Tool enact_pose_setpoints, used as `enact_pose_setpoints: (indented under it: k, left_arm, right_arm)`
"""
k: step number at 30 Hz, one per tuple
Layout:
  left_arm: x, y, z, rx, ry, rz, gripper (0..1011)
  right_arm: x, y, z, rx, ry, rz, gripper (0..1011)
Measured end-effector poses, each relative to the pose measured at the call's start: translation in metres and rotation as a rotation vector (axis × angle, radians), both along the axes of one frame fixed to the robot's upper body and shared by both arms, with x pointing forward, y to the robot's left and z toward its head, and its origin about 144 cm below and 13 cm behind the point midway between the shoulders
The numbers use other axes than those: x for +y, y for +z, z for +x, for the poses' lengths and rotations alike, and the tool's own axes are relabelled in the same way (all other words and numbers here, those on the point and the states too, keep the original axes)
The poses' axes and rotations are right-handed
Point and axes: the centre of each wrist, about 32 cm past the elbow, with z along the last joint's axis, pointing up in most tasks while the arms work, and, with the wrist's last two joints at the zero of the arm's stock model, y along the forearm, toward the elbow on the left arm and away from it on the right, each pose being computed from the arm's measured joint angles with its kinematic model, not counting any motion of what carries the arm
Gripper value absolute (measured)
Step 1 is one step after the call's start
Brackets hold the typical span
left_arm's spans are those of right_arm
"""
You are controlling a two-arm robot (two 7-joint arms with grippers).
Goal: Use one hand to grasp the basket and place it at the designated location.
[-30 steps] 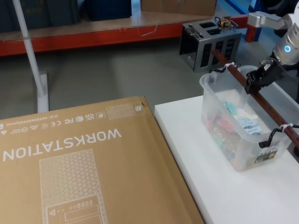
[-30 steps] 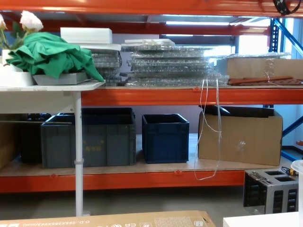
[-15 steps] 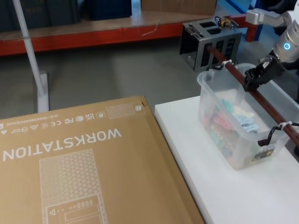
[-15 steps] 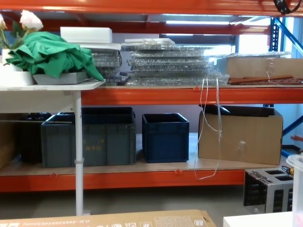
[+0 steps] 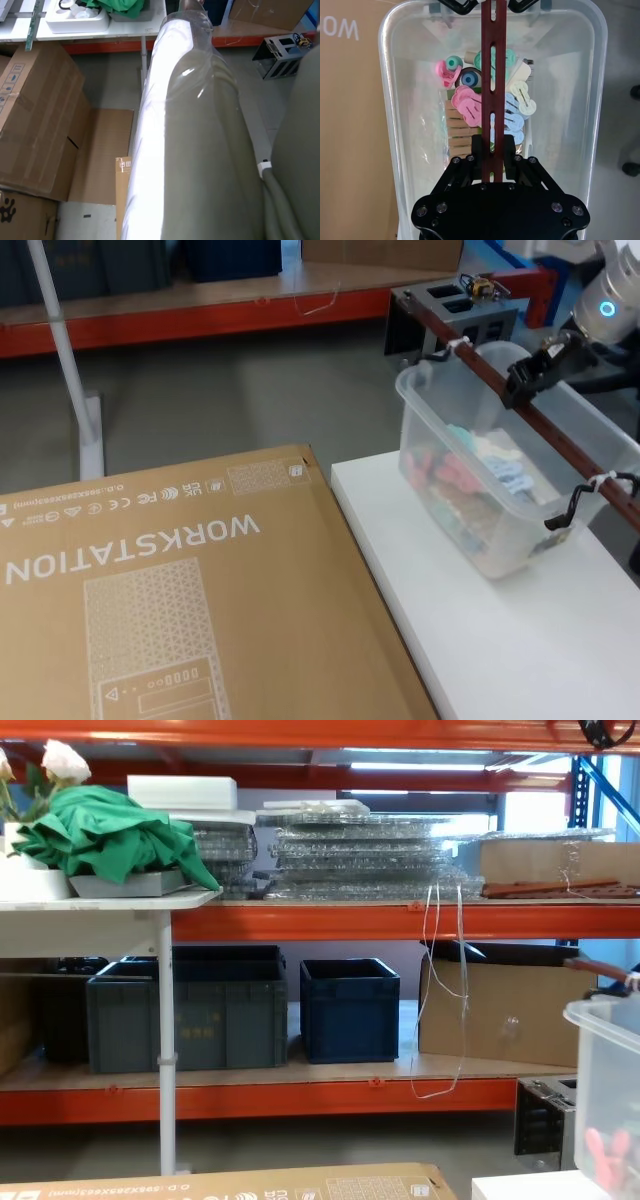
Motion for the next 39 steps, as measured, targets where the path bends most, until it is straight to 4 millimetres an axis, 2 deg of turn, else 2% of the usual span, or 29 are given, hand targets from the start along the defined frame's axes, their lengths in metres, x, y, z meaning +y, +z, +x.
enact_pose_setpoints:
  k: [10, 19, 27, 39]
  left_arm:
    - [0.000, 0.000, 0.000, 0.000, 0.000, 0.000, 0]
    - [0.000, 0.000, 0.000, 0.000, 0.000, 0.000, 0]
    - [0.000, 0.000, 0.000, 0.000, 0.000, 0.000, 0]
    - [0.000, 0.000, 0.000, 0.000, 0.000, 0.000, 0]
  right_arm:
    - [0.035, 0.014, -0.002, -0.025, 0.174, -0.074, 235]
    - [0.064, 0.019, -0.004, -0.025, 0.311, -0.120, 235]
    - [0.100, 0.020, -0.012, -0.027, 0.455, -0.159, 235]
    - [0.132, 0.026, -0.022, -0.052, 0.595, -0.191, 235]
